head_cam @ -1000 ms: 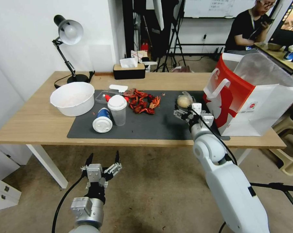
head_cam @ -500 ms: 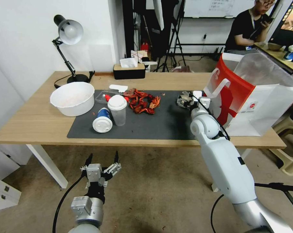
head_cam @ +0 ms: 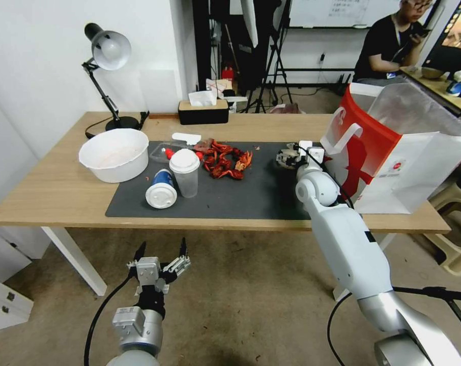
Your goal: Pick up the trash from the table and place it into the takeout bag.
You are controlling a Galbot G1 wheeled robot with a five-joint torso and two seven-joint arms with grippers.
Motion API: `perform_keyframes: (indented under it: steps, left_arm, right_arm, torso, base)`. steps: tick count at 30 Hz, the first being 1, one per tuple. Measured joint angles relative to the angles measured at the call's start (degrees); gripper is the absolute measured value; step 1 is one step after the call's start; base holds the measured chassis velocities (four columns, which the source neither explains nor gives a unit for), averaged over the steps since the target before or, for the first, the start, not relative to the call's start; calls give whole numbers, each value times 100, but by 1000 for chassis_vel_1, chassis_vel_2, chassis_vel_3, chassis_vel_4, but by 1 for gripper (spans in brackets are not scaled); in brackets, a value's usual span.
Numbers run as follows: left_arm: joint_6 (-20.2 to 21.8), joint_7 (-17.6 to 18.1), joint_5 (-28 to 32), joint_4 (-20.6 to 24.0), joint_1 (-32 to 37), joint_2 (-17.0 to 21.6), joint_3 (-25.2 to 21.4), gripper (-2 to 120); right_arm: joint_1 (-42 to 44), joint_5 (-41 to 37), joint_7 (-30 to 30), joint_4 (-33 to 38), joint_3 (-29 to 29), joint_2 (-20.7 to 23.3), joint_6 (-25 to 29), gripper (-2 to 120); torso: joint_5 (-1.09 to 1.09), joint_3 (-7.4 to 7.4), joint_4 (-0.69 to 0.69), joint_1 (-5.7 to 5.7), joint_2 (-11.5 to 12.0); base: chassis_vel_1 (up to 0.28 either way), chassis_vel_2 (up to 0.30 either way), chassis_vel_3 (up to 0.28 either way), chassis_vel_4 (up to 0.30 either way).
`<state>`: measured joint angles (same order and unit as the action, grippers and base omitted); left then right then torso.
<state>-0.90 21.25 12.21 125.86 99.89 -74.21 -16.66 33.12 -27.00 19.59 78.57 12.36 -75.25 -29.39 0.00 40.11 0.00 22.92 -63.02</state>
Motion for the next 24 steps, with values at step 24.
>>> perform_keyframes:
  steps: [24]
  left_arm:
    - [23,11,36,-14,-21,26,-4,100]
  right_arm:
    - [-16,58,-249,-308,8,-127,-89,60]
  torso:
    - [0,0,0,0,0]
  base:
    - [0,0,0,0]
